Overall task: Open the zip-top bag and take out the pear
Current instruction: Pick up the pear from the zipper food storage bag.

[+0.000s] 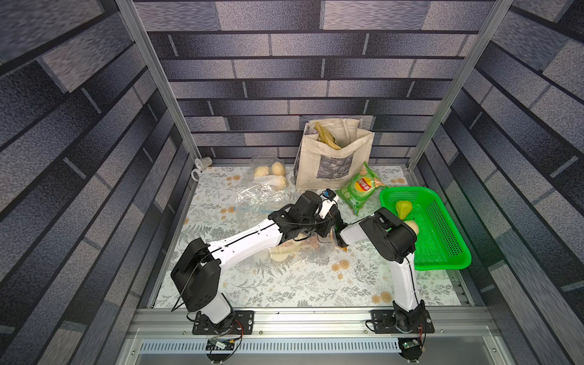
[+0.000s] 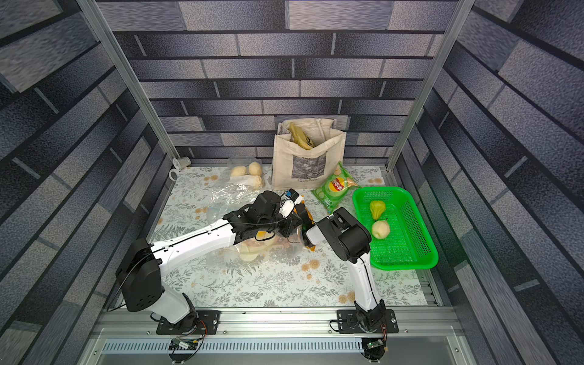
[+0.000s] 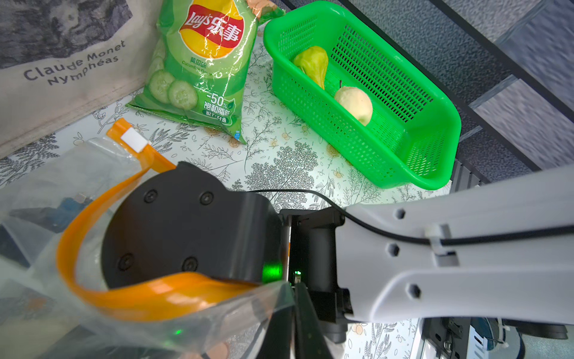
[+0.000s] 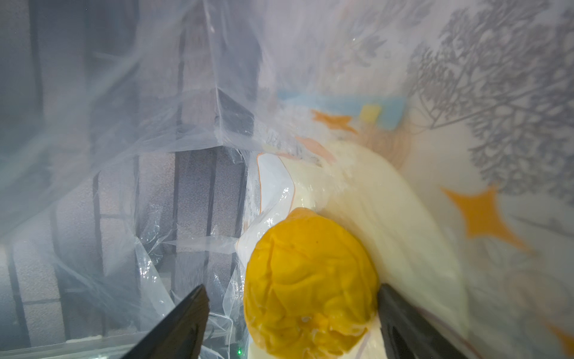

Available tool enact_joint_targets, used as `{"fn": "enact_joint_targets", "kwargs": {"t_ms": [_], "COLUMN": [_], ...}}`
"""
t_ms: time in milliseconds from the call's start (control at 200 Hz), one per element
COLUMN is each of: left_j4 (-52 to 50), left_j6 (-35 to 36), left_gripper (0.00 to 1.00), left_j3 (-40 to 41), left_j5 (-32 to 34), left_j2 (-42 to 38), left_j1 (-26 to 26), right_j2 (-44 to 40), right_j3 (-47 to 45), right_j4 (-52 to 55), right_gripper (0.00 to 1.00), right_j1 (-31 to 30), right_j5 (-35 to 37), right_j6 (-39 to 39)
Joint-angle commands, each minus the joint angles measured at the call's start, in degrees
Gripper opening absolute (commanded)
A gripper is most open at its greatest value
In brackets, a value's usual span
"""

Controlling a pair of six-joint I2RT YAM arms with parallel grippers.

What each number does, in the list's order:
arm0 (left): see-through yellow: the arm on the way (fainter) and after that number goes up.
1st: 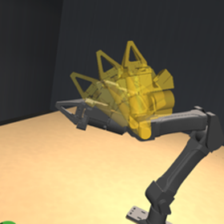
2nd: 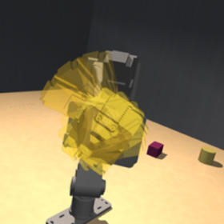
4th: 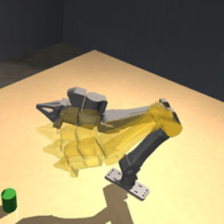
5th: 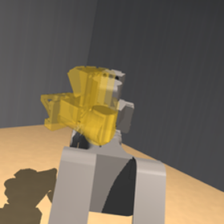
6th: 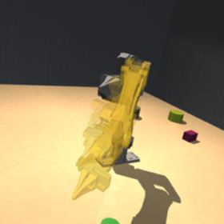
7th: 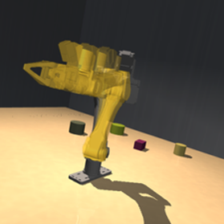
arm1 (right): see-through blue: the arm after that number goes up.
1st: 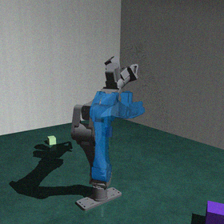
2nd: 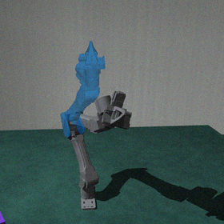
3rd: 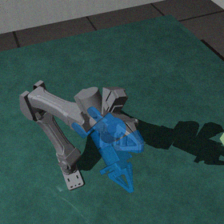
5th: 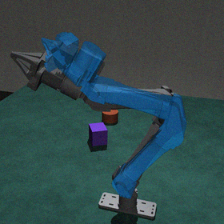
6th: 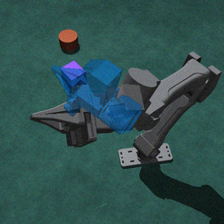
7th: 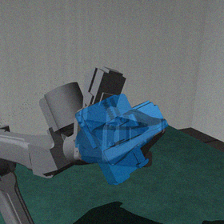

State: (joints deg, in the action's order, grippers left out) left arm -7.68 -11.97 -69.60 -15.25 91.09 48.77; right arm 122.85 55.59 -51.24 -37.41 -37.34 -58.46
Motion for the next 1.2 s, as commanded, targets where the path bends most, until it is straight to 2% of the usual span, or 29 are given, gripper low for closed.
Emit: {"fn": "enact_joint_targets", "kwargs": {"t_ms": [0,250,386,591,992,1197], "left_j4": [2.57,1.72,1.1,-1.49,-4.97,-6.08], "left_j6": [0.54,0.54,0.45,0.19,-1.02,-0.48], "left_gripper": [0.08,0.08,0.08,0.07,0.03,0.03], "left_j3": [-2.42,-2.45,-2.05,-1.44,2.32,3.25], "left_j5": [-1.54,-0.75,-0.25,2.54,9.03,9.13], "left_j2": [0.19,0.0,-0.2,-0.4,-3.37,-3.03], "left_j1": [0.45,0.18,0.13,-0.07,-2.27,-3.39], "right_j2": [2.05,1.88,2.09,1.29,-3.75,-8.52], "right_j3": [0.41,0.48,0.68,-0.53,-5.93,-8.26], "right_j4": [11.32,14.06,14.07,9.93,0.45,2.14], "right_gripper": [0.85,0.76,0.72,0.66,0.64,0.64], "right_j1": [-2.08,-3.51,-3.72,-3.66,-1.72,-0.7], "right_j5": [4.83,8.57,9.51,8.56,7.07,6.77], "right_j6": [6.66,13.43,14.48,12.75,5.14,5.09]}}
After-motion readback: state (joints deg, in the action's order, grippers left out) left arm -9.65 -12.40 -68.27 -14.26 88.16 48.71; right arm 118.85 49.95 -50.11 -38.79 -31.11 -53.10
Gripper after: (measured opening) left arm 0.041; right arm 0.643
